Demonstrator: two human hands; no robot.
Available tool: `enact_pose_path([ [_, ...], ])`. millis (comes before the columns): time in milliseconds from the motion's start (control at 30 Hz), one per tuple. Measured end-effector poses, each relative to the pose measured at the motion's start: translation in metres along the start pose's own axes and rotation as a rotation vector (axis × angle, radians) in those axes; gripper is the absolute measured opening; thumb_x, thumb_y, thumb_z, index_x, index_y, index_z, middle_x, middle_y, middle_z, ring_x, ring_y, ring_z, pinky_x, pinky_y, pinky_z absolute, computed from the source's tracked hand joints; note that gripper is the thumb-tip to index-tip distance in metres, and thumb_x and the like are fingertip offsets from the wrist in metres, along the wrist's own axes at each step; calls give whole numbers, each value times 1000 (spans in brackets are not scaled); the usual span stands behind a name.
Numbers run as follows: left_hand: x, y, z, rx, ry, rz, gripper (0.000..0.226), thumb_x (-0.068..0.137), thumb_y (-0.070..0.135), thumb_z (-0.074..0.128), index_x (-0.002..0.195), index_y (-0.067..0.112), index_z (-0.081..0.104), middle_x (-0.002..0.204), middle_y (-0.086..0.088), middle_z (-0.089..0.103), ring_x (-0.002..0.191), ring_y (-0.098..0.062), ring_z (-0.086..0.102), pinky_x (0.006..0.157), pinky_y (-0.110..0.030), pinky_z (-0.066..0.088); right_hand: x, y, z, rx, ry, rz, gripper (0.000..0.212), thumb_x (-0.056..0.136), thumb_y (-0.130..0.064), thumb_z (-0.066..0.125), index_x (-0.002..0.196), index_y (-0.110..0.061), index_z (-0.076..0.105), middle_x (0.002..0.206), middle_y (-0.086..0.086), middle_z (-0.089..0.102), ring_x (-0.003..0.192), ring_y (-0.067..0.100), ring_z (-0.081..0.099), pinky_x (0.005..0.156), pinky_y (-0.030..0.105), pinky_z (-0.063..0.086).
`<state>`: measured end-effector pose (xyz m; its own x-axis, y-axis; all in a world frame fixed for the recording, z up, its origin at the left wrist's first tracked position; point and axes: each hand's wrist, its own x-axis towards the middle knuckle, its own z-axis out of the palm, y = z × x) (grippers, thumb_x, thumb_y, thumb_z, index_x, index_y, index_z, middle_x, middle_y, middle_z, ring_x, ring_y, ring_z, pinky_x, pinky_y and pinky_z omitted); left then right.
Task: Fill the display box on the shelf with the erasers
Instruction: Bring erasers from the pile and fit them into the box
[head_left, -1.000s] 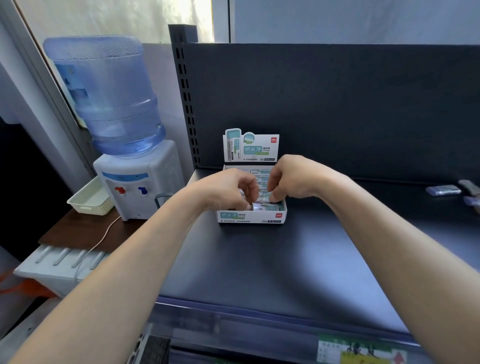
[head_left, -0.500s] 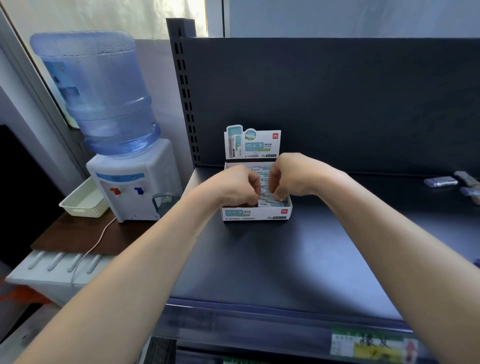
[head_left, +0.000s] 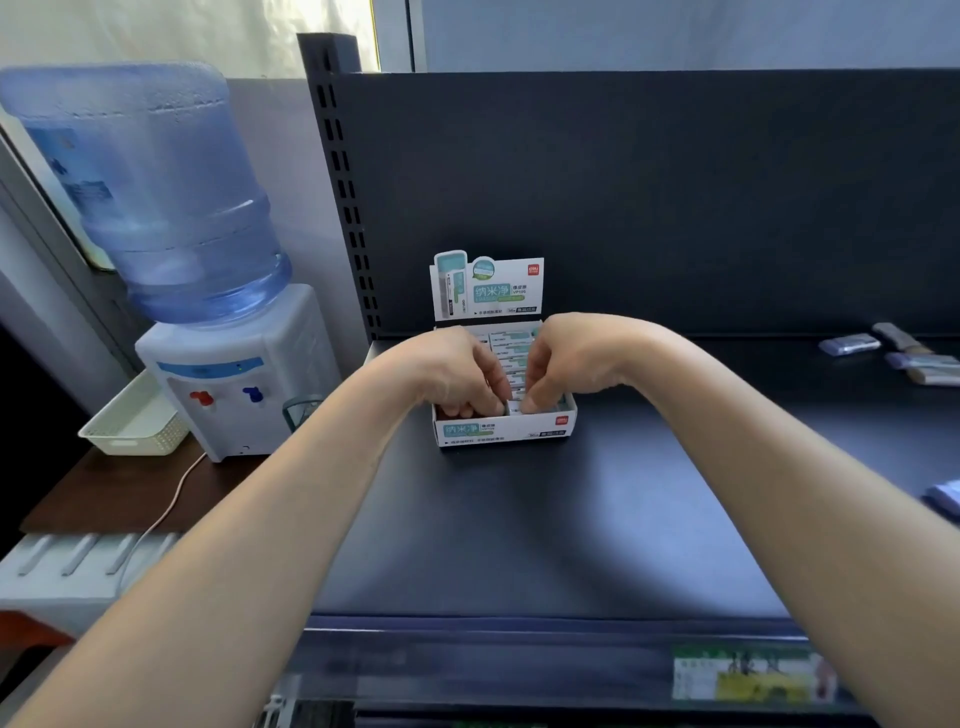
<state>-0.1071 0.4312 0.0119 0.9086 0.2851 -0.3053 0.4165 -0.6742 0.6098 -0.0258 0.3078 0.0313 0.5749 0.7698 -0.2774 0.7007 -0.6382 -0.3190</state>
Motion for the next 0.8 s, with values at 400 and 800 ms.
enact_pose_path([
  [400, -7, -7, 3, 11, 66, 103, 12, 80, 9, 70, 88, 16, 76, 68, 0, 65, 50, -4, 52, 41, -8, 42, -1, -7, 0, -30, -34, -32, 10, 81, -18, 73, 89, -23, 70, 71, -12, 56, 74, 9, 51, 64, 23, 40],
  [800, -15, -10, -1, 172, 90, 201, 19, 79, 7, 68, 81, 25, 73, 69, 10, 58, 60, -4, 50, 50, -6, 40, -3, -12, -5, -47, 23, -56, 16, 81, -13, 72, 75, -22, 61, 74, -10, 59, 75, 12, 54, 68, 25, 43],
])
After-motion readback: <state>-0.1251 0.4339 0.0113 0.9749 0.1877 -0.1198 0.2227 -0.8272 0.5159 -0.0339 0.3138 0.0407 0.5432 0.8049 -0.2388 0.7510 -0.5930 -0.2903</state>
